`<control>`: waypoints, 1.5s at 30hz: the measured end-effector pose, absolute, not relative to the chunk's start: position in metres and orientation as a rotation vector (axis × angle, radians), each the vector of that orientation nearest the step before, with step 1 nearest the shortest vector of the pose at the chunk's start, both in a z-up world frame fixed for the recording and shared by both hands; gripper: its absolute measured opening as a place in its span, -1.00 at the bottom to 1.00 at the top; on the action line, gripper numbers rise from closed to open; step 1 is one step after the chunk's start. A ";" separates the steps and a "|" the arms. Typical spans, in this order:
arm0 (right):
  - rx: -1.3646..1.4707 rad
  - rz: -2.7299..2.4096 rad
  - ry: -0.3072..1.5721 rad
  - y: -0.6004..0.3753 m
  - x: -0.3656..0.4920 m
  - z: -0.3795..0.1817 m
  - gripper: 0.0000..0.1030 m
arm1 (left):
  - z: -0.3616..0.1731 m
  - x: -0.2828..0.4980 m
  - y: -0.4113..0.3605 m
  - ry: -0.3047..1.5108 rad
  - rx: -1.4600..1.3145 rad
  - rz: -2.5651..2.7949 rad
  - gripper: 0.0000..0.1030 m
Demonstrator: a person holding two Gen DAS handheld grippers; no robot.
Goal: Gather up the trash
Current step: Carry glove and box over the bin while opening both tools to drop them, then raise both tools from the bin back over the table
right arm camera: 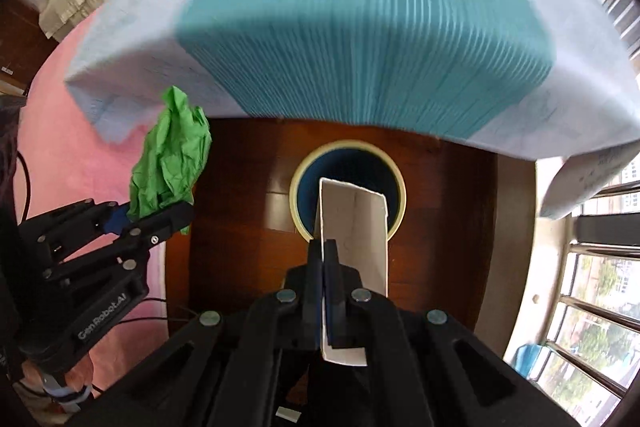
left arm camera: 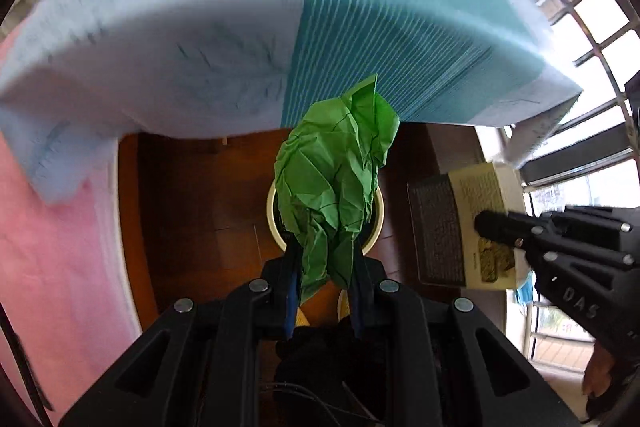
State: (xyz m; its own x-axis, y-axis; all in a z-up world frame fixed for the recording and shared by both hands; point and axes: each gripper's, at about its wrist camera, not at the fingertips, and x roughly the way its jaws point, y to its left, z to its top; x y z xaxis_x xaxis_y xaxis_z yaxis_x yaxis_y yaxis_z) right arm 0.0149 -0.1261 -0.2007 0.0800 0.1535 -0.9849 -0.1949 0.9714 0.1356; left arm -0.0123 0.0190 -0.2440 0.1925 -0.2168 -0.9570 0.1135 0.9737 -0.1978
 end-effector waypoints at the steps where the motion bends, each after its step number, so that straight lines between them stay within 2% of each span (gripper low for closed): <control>1: -0.037 0.258 1.471 -0.130 0.015 -0.218 -0.99 | -0.254 -0.011 0.016 1.361 -0.095 -0.226 -0.65; 10: -0.002 0.248 1.491 -0.162 0.021 -0.340 -0.99 | -0.381 0.002 -0.010 1.443 -0.188 -0.154 -0.64; 16: 0.046 0.222 1.496 -0.175 0.027 -0.392 -0.99 | -0.442 0.014 -0.016 1.466 -0.163 -0.132 -0.63; 18: 0.055 0.229 1.490 -0.173 0.031 -0.404 -0.98 | -0.456 0.018 -0.021 1.466 -0.158 -0.121 -0.55; 20: 0.065 0.247 1.484 -0.172 0.031 -0.413 -0.98 | -0.459 0.022 -0.021 1.458 -0.149 -0.099 -0.45; 22: 0.067 0.254 1.483 -0.171 0.031 -0.420 -0.98 | -0.460 0.027 -0.024 1.441 -0.138 -0.094 -0.21; 24: 0.088 0.263 1.481 -0.171 0.035 -0.428 -0.98 | -0.461 0.029 -0.025 1.419 -0.131 -0.093 0.35; 26: 0.086 0.261 1.478 -0.170 0.039 -0.432 -0.97 | -0.459 0.030 -0.025 1.414 -0.131 -0.088 0.57; 37: 0.059 0.249 1.396 -0.171 0.045 -0.420 -0.96 | -0.441 0.030 -0.016 1.385 -0.045 -0.072 0.63; 45: 0.059 0.229 1.366 -0.172 0.035 -0.370 -0.96 | -0.381 0.024 -0.011 1.378 -0.089 -0.067 0.63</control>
State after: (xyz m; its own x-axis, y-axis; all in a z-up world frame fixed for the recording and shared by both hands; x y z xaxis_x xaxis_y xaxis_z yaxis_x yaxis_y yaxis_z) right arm 0.0354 -0.1724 -0.3699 0.1850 0.1967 -0.9629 -0.1287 0.9762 0.1747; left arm 0.0237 -0.0113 -0.3810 0.1910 -0.0994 -0.9765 -0.0045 0.9948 -0.1021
